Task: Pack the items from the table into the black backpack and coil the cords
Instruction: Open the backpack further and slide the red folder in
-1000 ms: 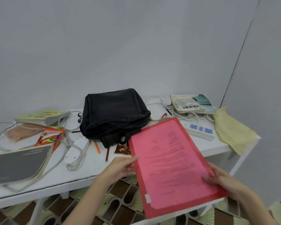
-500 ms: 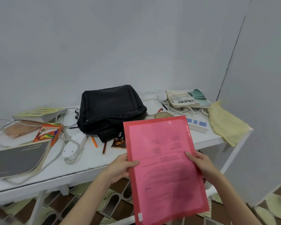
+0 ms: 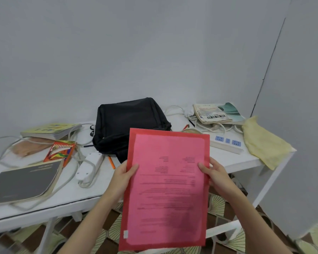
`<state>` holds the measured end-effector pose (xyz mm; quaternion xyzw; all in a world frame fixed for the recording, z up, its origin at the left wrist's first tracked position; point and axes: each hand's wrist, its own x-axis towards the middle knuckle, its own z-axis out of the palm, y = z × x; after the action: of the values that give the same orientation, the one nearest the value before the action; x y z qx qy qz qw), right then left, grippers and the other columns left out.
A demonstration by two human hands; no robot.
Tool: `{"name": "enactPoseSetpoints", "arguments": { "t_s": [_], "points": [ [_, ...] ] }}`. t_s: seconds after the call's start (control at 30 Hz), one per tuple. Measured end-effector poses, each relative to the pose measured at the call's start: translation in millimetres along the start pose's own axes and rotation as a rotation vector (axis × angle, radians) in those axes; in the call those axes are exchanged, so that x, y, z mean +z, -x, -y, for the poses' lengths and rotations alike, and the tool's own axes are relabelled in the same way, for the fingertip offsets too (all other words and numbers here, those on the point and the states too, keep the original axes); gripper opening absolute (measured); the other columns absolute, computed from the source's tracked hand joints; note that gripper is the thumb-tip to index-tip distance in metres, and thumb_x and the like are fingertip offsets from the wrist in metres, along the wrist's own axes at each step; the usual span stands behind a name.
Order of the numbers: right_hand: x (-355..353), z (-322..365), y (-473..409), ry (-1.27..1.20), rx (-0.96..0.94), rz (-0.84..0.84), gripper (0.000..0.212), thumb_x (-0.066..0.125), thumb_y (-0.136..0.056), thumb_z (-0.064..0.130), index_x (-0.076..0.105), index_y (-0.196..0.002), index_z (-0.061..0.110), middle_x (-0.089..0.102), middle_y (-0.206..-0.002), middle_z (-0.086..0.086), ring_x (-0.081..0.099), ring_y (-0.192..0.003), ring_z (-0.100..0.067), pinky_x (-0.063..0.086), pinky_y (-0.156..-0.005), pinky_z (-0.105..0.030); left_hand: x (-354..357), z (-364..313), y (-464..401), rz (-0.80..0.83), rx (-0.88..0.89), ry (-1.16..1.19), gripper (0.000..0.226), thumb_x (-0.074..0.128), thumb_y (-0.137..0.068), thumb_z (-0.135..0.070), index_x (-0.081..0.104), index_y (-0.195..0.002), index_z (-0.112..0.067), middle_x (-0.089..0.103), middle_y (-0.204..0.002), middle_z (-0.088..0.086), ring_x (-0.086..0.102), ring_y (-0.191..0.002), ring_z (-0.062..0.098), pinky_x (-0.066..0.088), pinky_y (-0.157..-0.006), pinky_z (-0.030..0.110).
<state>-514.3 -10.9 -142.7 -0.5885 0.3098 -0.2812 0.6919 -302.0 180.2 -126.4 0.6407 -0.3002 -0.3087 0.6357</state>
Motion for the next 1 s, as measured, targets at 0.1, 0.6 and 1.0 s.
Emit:
{"name": "enactPoseSetpoints", "arguments": {
  "t_s": [0.1,0.6,1.0],
  "points": [
    [24.5,7.8,-9.7,-0.077,-0.024,-0.029,0.024,0.058,-0.090,0.010,0.059,-0.111,0.021,0.072,-0.096,-0.006,0.070,-0.084,-0.023,0.057,-0.071,-0.034,-16.3,-9.5,-5.8,-0.077,0.062,-0.048,0.020,0.047,-0.097,-0.024,0.064,-0.100,-0.014,0.068,-0.088,-0.001,0.064,-0.080,0.017,0.052,-0.068,0.021],
    [61.8,33.3,-52.6,0.257,-0.006,0.159,0.021,0.056,-0.086,-0.005,0.066,-0.095,0.012,0.066,-0.072,0.002,0.063,-0.063,-0.006,0.049,-0.061,-0.016,-86.6,-1.3,-105.3,-0.070,0.250,-1.096,0.023,0.063,-0.082,-0.048,0.064,-0.099,-0.031,0.024,-0.151,-0.009,0.012,-0.145,0.024,0.014,-0.112,0.048],
    [113.1,68.4,-87.6,0.549,0.150,0.490,0.019,0.063,-0.063,0.011,0.067,-0.080,0.016,0.063,-0.073,-0.001,0.058,-0.065,-0.012,0.043,-0.059,-0.022,-104.6,-55.9,-168.5,0.057,0.326,-1.157,0.034,0.061,-0.088,-0.008,0.065,-0.119,-0.021,0.050,-0.134,0.002,0.046,-0.126,0.022,0.038,-0.101,0.046]
  ]
}}
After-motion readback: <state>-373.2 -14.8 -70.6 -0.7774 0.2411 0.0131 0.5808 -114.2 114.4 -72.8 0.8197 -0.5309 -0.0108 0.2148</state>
